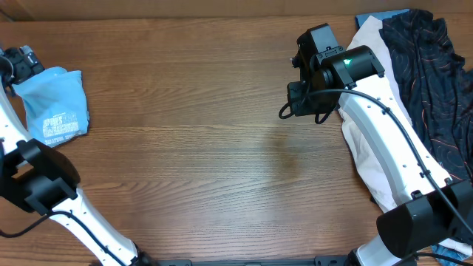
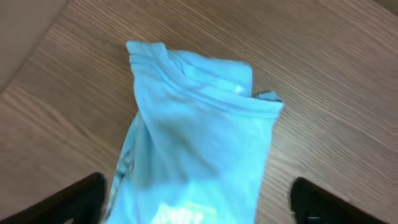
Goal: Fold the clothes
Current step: 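Release the bundle and raise the left gripper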
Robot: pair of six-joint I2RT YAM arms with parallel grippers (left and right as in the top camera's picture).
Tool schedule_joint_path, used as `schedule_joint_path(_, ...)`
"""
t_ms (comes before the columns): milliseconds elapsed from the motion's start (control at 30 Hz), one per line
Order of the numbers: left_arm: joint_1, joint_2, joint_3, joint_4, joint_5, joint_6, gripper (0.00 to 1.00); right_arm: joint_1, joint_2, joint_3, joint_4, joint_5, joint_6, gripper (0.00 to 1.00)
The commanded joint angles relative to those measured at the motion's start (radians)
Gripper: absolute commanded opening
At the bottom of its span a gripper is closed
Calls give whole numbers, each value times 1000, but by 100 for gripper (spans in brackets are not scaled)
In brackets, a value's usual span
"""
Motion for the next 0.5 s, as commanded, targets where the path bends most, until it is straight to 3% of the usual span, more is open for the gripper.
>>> schedule_joint_path(0,-10,10,-7,-21,-68,-31,84,-1,-6,15,0,11,3,27)
schedule_joint_path(167,11,100,-53,9,-83,-40,25,-1,-6,15,-2,10,3,27)
schedule_joint_path(267,22,166,-53,14,-84,-47,20,-1,-6,15,-2,10,3,27)
schedule_joint_path(467,42,291,-53,24,-135,-57,26,-1,-6,15,-4,10,4,27)
